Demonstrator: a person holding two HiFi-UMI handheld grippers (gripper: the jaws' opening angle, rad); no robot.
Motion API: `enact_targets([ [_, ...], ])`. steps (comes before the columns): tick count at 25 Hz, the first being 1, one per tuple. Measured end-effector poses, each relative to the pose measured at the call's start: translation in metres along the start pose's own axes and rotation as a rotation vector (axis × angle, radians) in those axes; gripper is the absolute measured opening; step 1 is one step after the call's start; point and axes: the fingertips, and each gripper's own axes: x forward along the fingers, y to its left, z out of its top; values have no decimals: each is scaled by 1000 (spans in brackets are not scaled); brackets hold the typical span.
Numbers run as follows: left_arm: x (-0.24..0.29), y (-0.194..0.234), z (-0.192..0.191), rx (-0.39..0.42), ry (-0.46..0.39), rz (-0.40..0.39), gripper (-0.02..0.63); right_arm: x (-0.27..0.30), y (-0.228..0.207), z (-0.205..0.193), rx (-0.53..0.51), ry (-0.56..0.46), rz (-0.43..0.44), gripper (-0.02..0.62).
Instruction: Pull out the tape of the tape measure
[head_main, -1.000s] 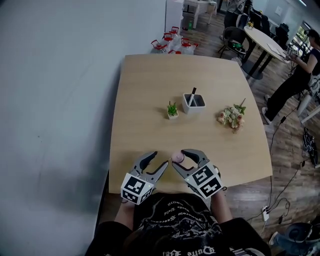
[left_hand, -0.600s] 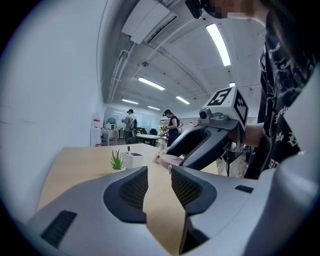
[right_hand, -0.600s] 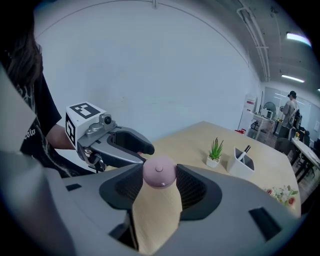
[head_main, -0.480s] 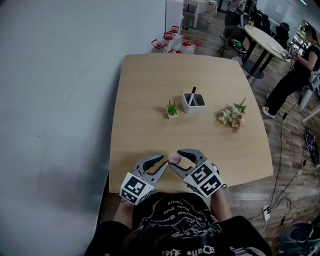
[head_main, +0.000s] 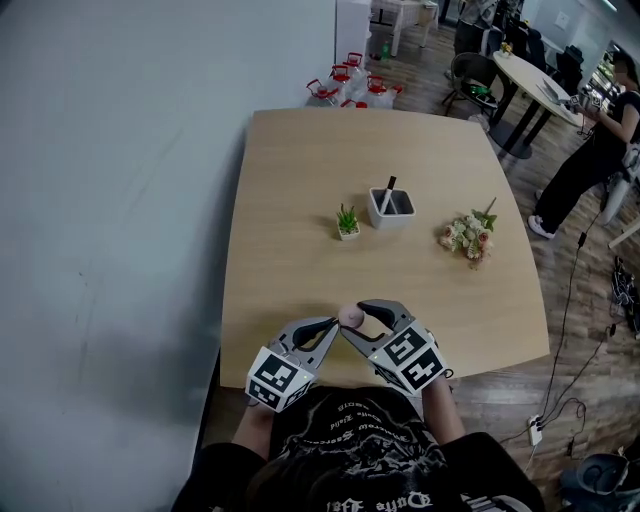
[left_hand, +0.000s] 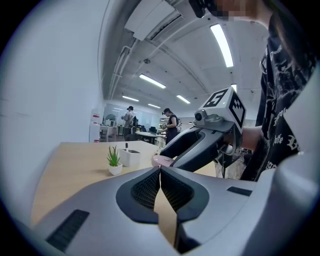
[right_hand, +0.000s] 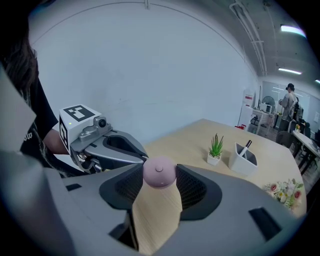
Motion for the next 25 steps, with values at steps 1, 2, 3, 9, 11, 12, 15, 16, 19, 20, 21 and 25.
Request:
enact_targets([
  [1,1,0,0,-1,-2,6,12,0,-2,0,4,0,-3,225],
  [2,2,1,0,-1,-1,11,11,1,-3,-1,8,1,-8,225],
  [3,2,2,-1,-2,1,13,11,2,-4,-1,15,2,-12,225],
  [9,4,1,-1,8,21,-6,9,2,-11,-8,66,-2,0,225],
  [11,4,0,-3,5,25,-5,9,3,-11,-10,76,0,-4,225],
  [12,4,0,-4,5,26,-3,9,4,-12,-12,78,2,-10,225],
  [15,3,2,-8,6,33,5,9,8,-17,-17,70,20,-36,225],
  [16,3,3,-9,2,34,9,9,9,-19,-18,70,27,-46,225],
  [19,-3,8,-10,-27,25,21,9,8,-24,-22,77,41,-62,225],
  [20,-5,10,-11,-38,22,27,9,7,-25,-22,83,39,-63,225],
  [21,-7,13,-11,-45,20,35,11,6,-27,-22,90,37,-67,225],
  [25,-9,19,-16,-23,41,70,11,7,-35,-26,96,33,-108,225],
])
